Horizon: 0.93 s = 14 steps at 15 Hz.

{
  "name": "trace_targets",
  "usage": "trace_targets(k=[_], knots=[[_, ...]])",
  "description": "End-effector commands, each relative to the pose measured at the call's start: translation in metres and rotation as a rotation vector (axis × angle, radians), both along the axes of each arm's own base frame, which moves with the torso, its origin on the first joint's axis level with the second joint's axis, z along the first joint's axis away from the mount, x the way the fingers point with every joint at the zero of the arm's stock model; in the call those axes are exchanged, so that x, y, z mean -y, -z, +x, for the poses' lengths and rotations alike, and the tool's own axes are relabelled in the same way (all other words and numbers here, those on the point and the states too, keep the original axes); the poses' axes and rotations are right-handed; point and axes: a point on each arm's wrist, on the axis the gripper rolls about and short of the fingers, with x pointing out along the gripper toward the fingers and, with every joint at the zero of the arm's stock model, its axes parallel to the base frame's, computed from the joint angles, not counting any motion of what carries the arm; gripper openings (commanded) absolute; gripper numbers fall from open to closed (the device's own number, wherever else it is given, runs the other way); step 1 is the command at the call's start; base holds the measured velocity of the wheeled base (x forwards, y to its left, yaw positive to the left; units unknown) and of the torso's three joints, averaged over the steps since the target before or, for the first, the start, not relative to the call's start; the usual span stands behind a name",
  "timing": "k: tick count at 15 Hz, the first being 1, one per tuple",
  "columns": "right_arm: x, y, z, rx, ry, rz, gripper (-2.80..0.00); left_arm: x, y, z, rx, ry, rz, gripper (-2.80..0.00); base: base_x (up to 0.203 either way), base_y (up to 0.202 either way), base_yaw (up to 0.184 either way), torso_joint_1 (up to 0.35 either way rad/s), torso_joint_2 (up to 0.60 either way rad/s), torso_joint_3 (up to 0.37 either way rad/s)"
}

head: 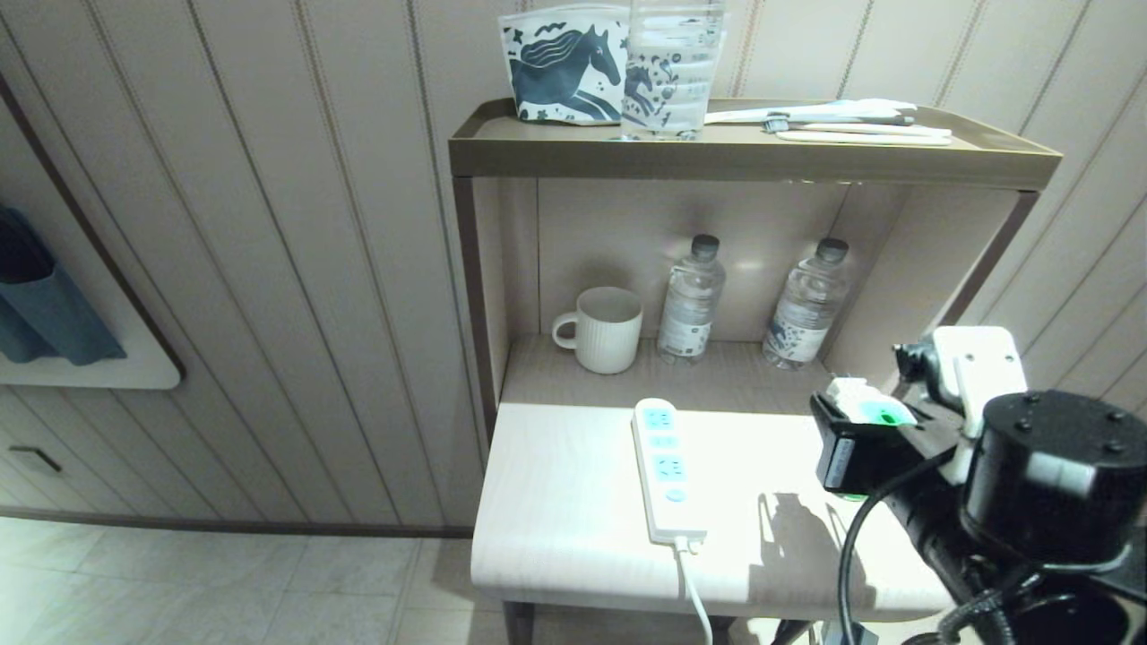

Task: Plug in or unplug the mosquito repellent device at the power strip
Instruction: Insert the plug into the socket

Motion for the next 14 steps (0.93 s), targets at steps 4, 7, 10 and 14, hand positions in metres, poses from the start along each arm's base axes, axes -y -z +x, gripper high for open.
trace_targets(k=[4, 7, 10, 14], knots=[[0.031, -0.107, -0.052, -0.444, -0.308, 0.011, -2.8, 0.0, 0.0, 0.0, -0.002, -0.001, 0.0, -2.8, 0.0, 0.0, 0.0, 0.0, 0.0, 0.0], [0.032, -0.122, -0.05, -0.779, -0.408, 0.028, -2.8, 0.0, 0.0, 0.0, -0.002, 0.0, 0.001, -2.8, 0.0, 0.0, 0.0, 0.0, 0.0, 0.0], [0.031, -0.133, -0.051, -0.955, -0.506, 0.029, -2.8, 0.0, 0.0, 0.0, -0.002, 0.001, 0.001, -2.8, 0.0, 0.0, 0.0, 0.0, 0.0, 0.0], [0.033, -0.157, -0.054, -1.068, -0.58, -0.096, -2.8, 0.0, 0.0, 0.0, -0.002, 0.001, 0.0, -2.8, 0.0, 0.0, 0.0, 0.0, 0.0, 0.0]])
